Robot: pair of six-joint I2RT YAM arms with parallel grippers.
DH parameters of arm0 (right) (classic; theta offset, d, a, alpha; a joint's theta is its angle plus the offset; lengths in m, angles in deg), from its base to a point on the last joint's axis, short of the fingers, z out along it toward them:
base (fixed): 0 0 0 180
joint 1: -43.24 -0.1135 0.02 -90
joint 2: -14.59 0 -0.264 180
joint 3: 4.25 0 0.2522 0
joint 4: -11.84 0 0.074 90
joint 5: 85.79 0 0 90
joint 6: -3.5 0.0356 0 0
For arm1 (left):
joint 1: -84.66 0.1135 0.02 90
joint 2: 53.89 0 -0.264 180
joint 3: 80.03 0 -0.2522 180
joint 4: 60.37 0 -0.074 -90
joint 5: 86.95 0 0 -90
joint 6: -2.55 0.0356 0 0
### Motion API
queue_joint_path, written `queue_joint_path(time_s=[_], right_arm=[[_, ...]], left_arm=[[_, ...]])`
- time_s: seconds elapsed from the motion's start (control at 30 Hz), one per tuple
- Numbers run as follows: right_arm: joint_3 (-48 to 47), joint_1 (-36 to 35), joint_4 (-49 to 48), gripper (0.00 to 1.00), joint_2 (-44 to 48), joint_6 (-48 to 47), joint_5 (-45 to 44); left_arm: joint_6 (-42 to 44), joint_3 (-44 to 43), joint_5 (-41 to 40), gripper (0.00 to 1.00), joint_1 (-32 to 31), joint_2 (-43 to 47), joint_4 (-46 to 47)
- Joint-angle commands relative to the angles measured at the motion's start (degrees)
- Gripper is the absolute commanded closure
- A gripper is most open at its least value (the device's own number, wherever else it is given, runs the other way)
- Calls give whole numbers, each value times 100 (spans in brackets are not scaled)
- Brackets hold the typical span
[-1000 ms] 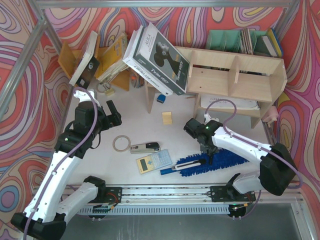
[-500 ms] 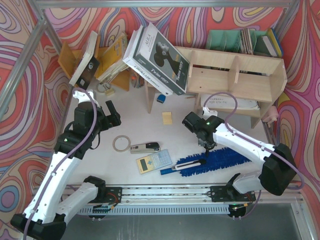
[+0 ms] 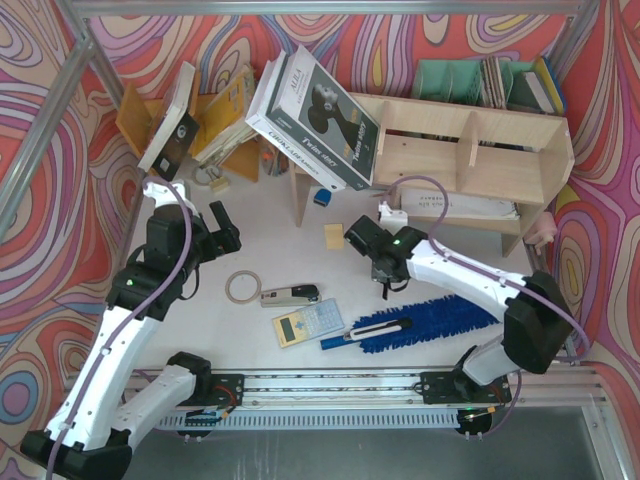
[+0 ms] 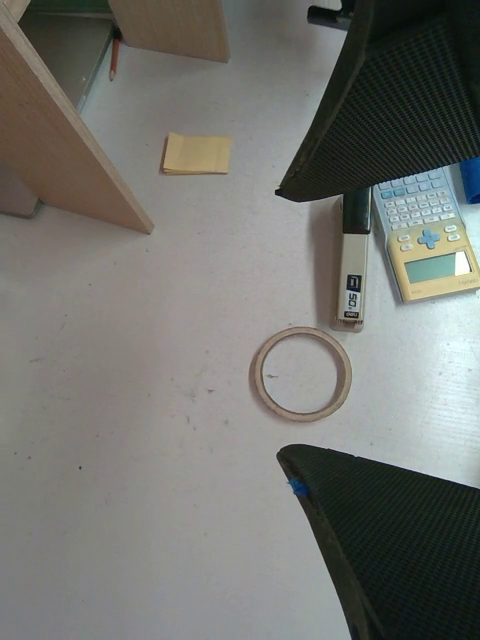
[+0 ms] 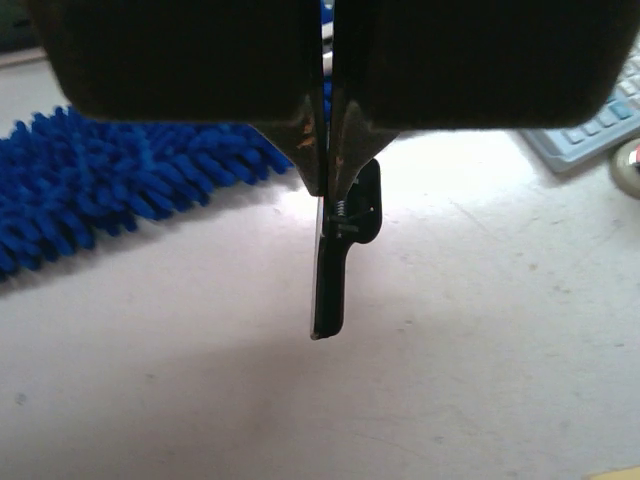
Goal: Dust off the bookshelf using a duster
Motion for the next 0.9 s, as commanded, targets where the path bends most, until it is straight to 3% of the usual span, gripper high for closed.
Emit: queue_joint_path(time_s=[0.0, 0.3, 0.5, 0.77, 0.87], right_arm=[[-355, -330, -539, 98, -414, -171, -47], [-694, -787, -850, 98, -1107, -322, 83], [-743, -901, -978, 92, -1365, -365, 295], [-771, -947, -941, 61, -1308, -286, 350], [-767, -942, -828, 57, -1174, -177, 393]], left_arm=[[77, 42, -47, 2, 2, 88, -93], [77, 42, 7, 1, -2, 114, -93], [77, 42, 12, 2, -5, 114, -101], [77, 42, 27, 2, -2, 88, -102], [71, 42, 19, 1, -5, 88, -108]])
